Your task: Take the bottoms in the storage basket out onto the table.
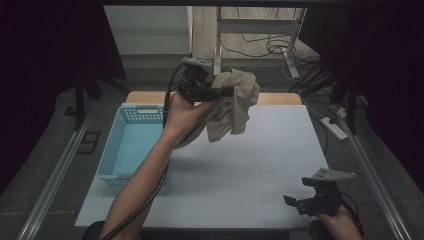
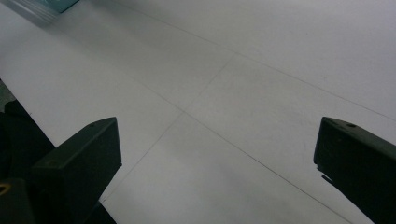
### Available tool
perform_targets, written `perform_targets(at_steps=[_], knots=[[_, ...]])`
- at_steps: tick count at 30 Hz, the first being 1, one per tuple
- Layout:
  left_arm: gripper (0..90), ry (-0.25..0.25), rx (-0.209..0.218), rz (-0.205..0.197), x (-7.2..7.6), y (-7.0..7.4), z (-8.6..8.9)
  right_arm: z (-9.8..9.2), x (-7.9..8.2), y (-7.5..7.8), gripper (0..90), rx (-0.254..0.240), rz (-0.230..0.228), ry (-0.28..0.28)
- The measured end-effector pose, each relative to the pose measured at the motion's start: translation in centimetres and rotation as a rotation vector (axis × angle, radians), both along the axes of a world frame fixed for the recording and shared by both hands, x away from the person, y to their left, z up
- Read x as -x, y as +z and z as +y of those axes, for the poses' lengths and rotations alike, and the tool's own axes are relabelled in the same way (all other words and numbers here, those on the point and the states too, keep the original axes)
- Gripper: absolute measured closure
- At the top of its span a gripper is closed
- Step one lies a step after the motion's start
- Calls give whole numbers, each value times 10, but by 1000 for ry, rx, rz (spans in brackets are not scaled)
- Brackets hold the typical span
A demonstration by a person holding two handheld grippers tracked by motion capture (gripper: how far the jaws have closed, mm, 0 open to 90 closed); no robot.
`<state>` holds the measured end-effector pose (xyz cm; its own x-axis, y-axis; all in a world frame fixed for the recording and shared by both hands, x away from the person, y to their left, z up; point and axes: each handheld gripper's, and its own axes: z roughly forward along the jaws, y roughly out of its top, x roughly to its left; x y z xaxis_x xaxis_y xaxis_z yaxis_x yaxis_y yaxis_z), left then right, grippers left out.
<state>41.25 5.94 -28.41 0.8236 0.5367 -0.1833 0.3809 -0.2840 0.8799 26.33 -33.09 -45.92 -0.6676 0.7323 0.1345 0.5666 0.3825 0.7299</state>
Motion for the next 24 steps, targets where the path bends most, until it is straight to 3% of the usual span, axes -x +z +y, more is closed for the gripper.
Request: perform_targets(at_steps=[17,24], knots=[[701,-84,1,-5,4,2,-40,0,0,0,10,-1,-2,4],[701,-68,-22,3,2,-6,-40,-1,0,0,10,-3,-4,7]])
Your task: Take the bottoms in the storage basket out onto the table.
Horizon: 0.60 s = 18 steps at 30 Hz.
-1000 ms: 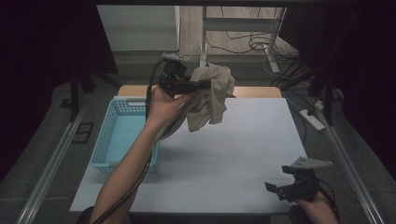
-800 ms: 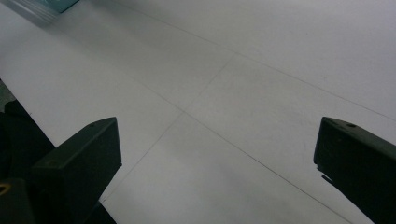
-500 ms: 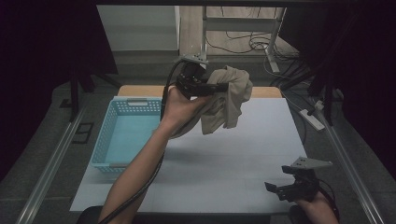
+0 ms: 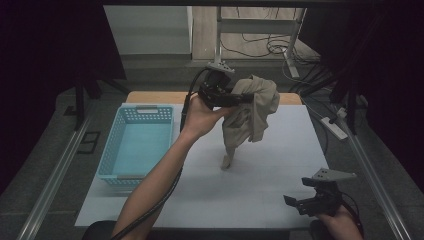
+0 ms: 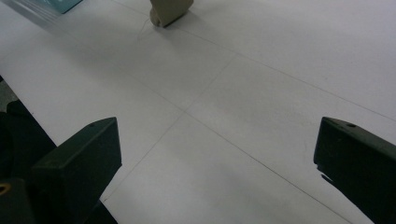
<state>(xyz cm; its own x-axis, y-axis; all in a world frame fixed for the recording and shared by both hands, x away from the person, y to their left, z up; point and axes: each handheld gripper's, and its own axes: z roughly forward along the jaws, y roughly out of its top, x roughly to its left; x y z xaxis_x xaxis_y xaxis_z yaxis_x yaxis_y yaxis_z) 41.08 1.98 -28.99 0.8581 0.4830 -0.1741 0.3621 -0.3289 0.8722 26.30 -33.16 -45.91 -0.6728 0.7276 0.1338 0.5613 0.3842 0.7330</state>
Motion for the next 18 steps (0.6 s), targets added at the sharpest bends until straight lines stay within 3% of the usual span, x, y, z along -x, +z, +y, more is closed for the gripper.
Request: perform_targets(at_steps=[18], knots=[[700,58,-64,3,-2,-21,15,0,0,0,10,-1,1,-2]])
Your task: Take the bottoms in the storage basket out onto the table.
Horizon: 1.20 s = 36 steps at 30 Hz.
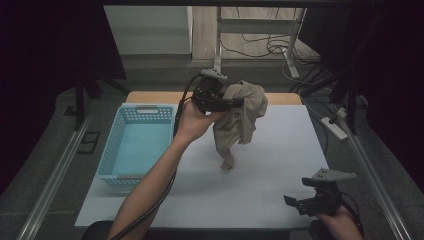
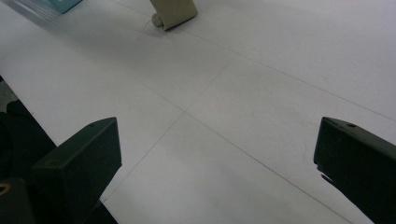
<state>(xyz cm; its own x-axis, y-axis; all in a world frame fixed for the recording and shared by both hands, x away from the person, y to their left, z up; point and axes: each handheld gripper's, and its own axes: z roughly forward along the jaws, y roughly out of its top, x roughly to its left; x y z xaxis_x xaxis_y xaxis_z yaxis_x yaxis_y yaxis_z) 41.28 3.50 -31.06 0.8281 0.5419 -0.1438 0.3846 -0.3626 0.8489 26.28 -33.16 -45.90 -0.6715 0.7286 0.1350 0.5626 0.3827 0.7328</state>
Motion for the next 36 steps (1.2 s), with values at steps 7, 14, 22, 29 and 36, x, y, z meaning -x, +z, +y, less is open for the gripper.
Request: perform_targets(at_steps=[7,14,22,29,36], knots=[[699,28,-21,12,-1,-12,9,0,0,0,10,0,3,0],[697,45,-39,31,-3,-23,16,0,0,0,10,-2,5,-2],[695,62,-55,49,-4,-37,20,0,-1,0,10,0,7,-2],[693,71,-73,62,-5,-48,22,0,-1,0,10,0,7,-2],[693,76,-91,82,-6,-62,23,0,-1,0,10,1,5,-1]])
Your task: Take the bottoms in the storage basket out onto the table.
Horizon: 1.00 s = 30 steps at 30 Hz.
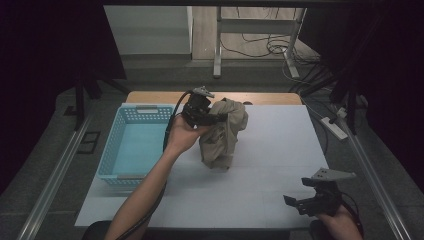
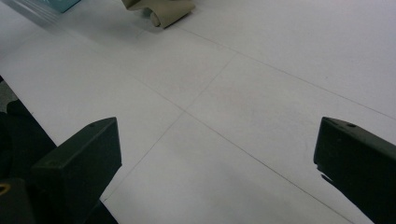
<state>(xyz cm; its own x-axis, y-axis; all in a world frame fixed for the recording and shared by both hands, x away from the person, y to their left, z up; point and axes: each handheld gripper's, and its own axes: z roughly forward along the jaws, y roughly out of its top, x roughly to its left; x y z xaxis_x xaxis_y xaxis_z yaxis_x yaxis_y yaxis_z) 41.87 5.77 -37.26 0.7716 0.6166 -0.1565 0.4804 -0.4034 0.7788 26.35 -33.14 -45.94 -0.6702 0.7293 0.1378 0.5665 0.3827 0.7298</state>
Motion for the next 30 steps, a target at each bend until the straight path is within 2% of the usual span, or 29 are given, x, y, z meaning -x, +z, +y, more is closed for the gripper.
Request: perform_targets(at_steps=[9,23,30], knots=[[692,0,-9,24,0,-16,1,0,0,0,10,0,2,1],[688,2,-22,82,-3,-45,2,0,0,0,10,0,3,0],[683,15,-44,89,-3,-58,1,0,0,0,10,0,3,0]])
